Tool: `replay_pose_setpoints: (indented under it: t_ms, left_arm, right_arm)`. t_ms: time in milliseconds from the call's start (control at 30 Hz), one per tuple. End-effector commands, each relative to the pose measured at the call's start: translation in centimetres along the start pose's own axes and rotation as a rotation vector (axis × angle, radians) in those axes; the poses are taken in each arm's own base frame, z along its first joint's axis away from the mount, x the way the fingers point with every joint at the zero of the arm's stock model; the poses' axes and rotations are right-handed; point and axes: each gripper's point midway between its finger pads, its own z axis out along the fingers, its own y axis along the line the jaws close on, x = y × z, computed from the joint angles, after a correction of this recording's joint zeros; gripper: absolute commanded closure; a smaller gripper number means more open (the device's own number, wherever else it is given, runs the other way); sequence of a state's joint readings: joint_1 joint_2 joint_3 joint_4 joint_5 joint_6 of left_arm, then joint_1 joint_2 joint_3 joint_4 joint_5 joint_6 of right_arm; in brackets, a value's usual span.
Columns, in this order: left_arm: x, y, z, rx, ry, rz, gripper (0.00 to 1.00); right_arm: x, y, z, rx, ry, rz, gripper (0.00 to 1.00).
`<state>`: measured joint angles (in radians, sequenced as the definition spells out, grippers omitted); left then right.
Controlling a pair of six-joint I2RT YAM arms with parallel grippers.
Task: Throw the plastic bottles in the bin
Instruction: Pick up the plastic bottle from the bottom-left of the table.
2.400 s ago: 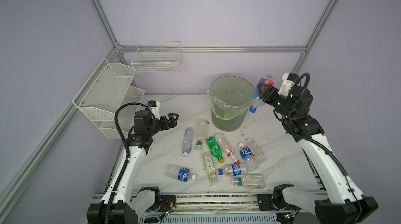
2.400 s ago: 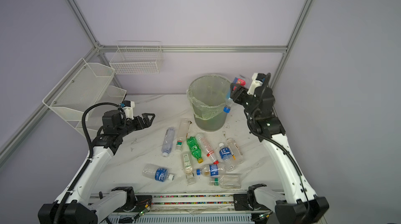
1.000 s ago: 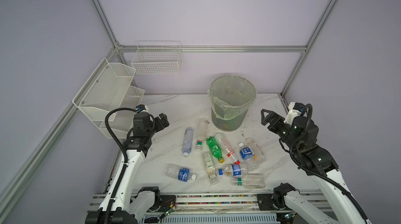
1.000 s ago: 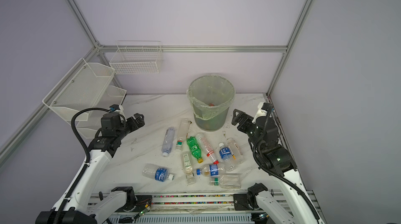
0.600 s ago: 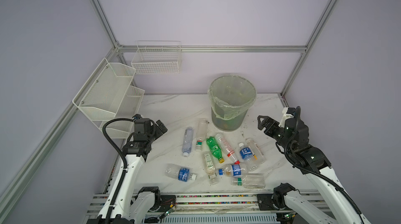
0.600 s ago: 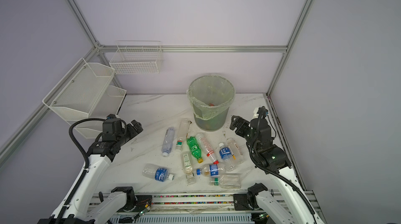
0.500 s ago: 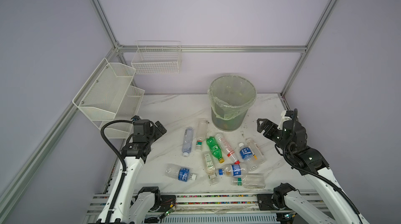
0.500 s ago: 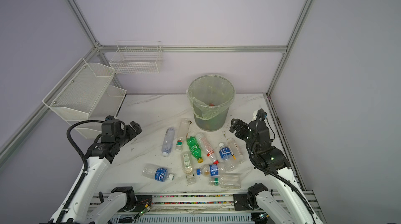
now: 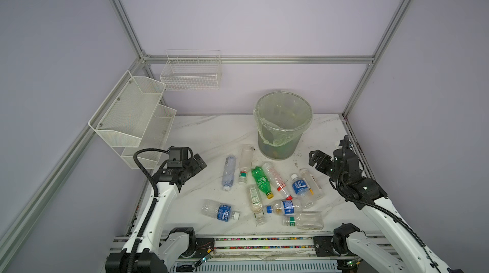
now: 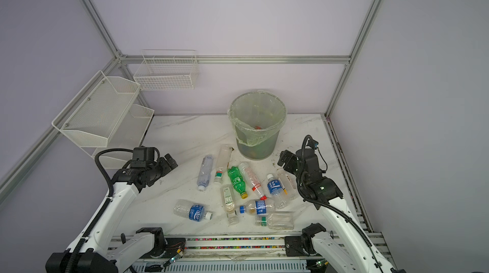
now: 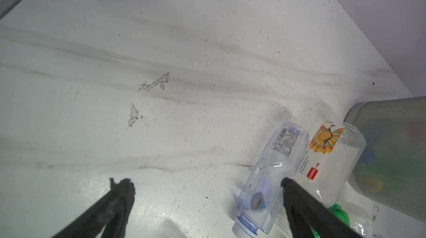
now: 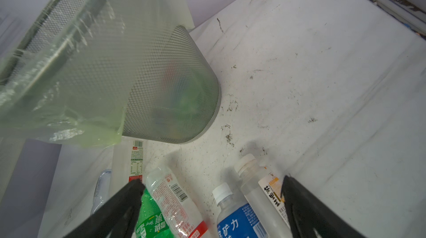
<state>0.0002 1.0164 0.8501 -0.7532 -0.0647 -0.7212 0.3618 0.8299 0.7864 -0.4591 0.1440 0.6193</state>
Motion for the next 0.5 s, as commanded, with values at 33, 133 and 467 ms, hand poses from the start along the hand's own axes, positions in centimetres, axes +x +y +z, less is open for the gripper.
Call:
replay_pose_setpoints:
  t_ms: [33,133,467]
  left_arm:
    - [0.0,0.0,-1.7,-0.009,-0.017,-0.070,0.00]
    - [0.9,-0.3,-2.6,-0.010,0.001,-0.110,0.00]
    - [4.9,-0.5,-5.0,-0.036,0.125,-0.261,0.00]
  right_arm:
    - [-1.6,0.5,-0.2,-0.003,-0.063,-0.018,0.03]
    - [-1.4,0.3,0.2,0.007,-0.057,-0.035,0.03]
    - [-0.3,-0.6,1.3,0.037,-0.034,-0.056,0.03]
